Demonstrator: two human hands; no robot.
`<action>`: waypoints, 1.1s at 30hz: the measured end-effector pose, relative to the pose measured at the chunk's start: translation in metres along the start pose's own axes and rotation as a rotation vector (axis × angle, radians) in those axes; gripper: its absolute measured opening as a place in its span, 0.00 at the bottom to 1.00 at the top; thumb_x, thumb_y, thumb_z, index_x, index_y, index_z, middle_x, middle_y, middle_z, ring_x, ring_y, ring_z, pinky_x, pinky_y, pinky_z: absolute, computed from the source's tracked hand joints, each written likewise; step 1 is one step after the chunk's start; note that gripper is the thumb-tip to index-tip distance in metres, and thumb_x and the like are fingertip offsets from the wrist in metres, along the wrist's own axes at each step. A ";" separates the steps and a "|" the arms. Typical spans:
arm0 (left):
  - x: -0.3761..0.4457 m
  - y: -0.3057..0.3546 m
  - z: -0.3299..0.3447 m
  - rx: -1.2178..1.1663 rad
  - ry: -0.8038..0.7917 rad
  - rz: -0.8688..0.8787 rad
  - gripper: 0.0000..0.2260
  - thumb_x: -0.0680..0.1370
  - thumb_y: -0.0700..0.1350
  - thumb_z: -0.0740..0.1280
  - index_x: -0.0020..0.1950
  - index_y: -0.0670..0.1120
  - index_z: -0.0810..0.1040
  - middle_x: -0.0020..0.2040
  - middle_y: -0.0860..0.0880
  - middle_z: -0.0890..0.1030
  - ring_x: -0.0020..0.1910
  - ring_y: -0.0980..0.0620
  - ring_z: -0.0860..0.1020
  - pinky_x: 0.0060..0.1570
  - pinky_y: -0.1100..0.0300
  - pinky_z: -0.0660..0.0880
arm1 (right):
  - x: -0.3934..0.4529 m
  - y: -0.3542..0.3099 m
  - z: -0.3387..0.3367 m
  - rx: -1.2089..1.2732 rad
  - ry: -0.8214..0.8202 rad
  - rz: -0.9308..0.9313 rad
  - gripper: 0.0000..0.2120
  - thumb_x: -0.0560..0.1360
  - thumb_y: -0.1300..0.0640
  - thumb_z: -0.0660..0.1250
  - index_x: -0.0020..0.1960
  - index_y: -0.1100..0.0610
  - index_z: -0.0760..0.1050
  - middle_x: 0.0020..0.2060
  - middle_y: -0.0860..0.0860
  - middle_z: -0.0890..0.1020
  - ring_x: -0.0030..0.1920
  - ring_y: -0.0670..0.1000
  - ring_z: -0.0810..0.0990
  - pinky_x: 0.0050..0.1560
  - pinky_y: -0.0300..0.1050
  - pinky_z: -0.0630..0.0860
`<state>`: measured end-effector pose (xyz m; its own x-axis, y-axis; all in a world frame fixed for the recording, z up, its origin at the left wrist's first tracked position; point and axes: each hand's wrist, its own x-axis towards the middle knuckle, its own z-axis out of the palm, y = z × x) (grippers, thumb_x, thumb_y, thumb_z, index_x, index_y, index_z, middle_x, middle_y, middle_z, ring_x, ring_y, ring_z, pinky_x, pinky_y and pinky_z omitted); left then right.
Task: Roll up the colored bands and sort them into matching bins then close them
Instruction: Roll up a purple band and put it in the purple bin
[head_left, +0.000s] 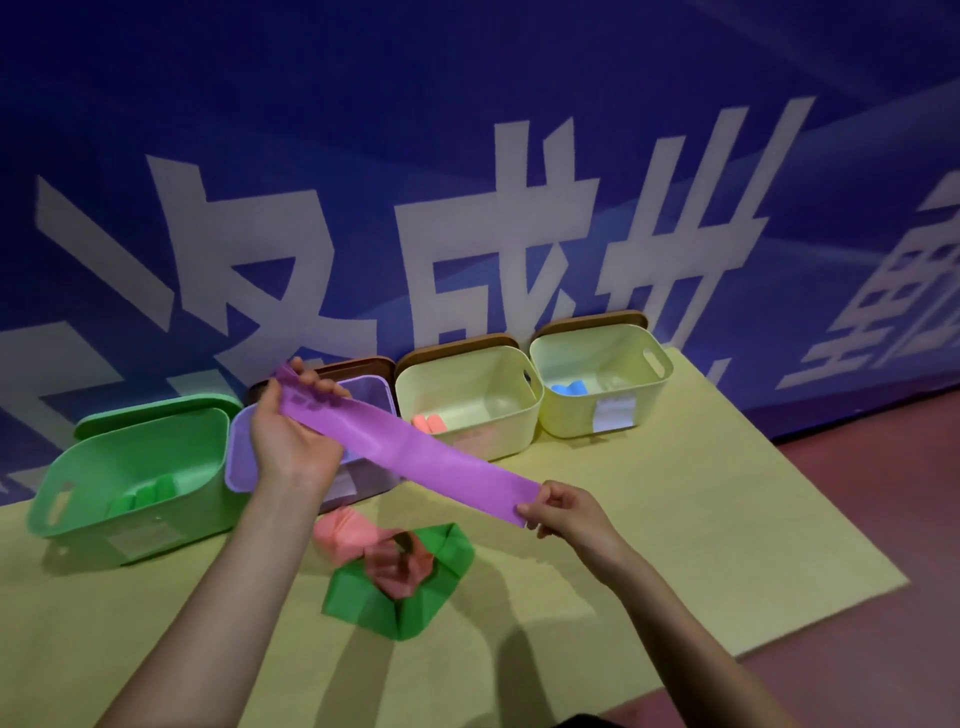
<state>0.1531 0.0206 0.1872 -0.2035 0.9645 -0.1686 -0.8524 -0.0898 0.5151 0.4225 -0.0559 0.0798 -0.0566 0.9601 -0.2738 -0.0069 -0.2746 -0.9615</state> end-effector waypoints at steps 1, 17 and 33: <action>-0.001 -0.003 0.001 0.009 -0.028 0.005 0.09 0.79 0.45 0.57 0.45 0.46 0.76 0.32 0.51 0.77 0.31 0.53 0.74 0.39 0.59 0.72 | -0.001 0.003 -0.004 -0.010 0.034 0.008 0.13 0.71 0.65 0.73 0.31 0.57 0.72 0.29 0.50 0.78 0.31 0.46 0.75 0.35 0.37 0.72; -0.063 -0.059 0.042 0.521 -0.267 -0.200 0.18 0.82 0.54 0.52 0.47 0.44 0.75 0.32 0.47 0.76 0.31 0.51 0.73 0.34 0.59 0.72 | -0.017 0.037 -0.019 -0.310 0.118 0.019 0.12 0.72 0.54 0.72 0.54 0.48 0.74 0.41 0.50 0.79 0.39 0.46 0.77 0.41 0.43 0.75; -0.087 -0.053 0.030 0.842 -0.432 -0.474 0.23 0.83 0.48 0.45 0.49 0.35 0.76 0.32 0.37 0.79 0.30 0.45 0.78 0.33 0.58 0.77 | -0.008 -0.091 0.051 -0.143 0.017 -0.578 0.06 0.70 0.58 0.69 0.39 0.47 0.80 0.39 0.47 0.79 0.42 0.47 0.78 0.43 0.40 0.73</action>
<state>0.2305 -0.0509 0.1995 0.3921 0.8773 -0.2768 -0.1576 0.3605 0.9193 0.3724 -0.0414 0.1705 -0.0679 0.9528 0.2959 0.1027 0.3017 -0.9478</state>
